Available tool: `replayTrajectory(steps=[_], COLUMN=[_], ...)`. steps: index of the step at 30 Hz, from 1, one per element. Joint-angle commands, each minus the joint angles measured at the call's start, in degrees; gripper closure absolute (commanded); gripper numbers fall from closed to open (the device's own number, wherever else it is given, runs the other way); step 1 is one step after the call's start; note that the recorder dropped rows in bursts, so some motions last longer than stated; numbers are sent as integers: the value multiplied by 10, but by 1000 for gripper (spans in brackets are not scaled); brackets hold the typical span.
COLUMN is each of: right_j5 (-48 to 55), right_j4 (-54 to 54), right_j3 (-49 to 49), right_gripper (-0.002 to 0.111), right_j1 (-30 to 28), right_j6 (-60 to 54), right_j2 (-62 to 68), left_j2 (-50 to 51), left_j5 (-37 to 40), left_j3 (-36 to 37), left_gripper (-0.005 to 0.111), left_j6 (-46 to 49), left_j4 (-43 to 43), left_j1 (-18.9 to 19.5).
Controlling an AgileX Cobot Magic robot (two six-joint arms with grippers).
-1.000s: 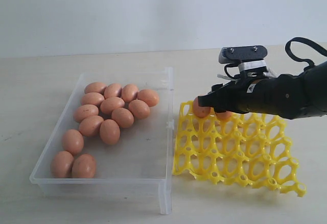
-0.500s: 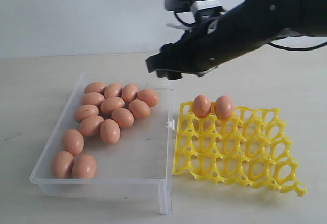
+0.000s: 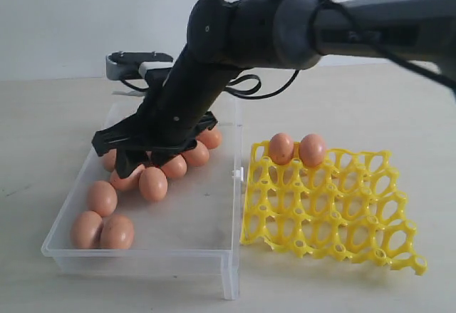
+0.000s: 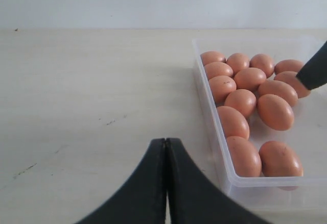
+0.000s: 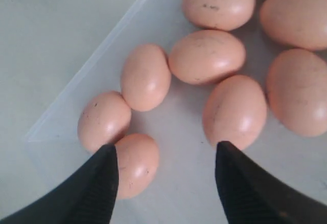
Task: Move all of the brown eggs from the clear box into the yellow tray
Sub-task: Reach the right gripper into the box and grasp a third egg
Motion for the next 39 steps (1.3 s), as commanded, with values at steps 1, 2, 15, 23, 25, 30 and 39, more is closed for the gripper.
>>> replayTrajectory(steps=[1,2,15,23,25,30,39], right_j5=[55,60,101,86,72,66,51], right_j4=[41,47,96,83,82,81,15], right_j3=[-65,-73,-86,-86,-86,-86,-86], right_gripper=[53,53,53,53,53,53,108], right_j1=[1,1,13,21,21,21,22], right_j6=[15,20,29,30,32,32,-2], right_j2=[62,70,118,136,140,155,120], left_j2=[-3,-3,-3,-3,-3,-3,-3], left_j5=[-2,-2,-2,-2,-2,-2,-2], left_j3=[-2,-2,-2,-2,-2,-2,-2], left_gripper=[107,107,107,107,107,107,107], left_j6=[1,1,1,1,1,1,1], left_j4=[-1,-1,-1,-1,-1,-1,-1], left_j1=[1,1,1,1,1,1,1])
